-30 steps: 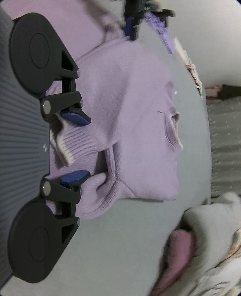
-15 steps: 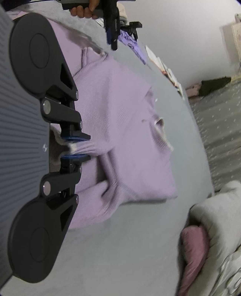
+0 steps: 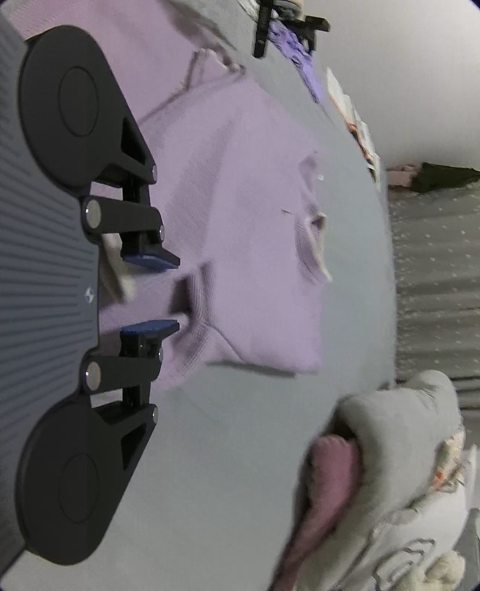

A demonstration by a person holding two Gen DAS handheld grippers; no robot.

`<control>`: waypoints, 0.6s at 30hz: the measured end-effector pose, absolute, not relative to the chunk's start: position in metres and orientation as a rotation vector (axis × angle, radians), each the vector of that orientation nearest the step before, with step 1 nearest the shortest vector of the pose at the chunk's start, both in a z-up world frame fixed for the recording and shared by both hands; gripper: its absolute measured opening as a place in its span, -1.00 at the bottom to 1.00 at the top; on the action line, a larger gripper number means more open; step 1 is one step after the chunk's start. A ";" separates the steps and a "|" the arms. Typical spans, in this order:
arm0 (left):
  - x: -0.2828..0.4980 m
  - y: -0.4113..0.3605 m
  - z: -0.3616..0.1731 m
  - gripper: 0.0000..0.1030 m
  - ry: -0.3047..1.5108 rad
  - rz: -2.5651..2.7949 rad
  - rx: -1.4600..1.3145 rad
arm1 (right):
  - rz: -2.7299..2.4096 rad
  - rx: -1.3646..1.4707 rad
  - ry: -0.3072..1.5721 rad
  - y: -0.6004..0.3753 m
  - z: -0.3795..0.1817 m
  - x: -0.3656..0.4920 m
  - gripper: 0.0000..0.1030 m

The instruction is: Fold clothes

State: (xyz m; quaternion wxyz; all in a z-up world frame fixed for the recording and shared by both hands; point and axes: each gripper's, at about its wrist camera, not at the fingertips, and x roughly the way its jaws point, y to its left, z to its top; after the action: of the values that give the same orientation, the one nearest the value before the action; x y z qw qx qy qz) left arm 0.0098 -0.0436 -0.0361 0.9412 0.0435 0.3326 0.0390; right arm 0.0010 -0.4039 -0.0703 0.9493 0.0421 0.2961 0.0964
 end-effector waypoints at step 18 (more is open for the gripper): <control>0.036 -0.058 -0.068 0.05 0.755 0.120 0.213 | 0.289 0.442 0.701 -0.469 -0.103 0.159 -0.78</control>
State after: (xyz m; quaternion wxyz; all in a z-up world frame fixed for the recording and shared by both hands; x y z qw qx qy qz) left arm 0.0365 -0.0579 -0.0677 0.9224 0.1038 0.3675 0.0586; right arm 0.1594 -0.4694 -0.1029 0.9052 0.2140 0.3396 0.1398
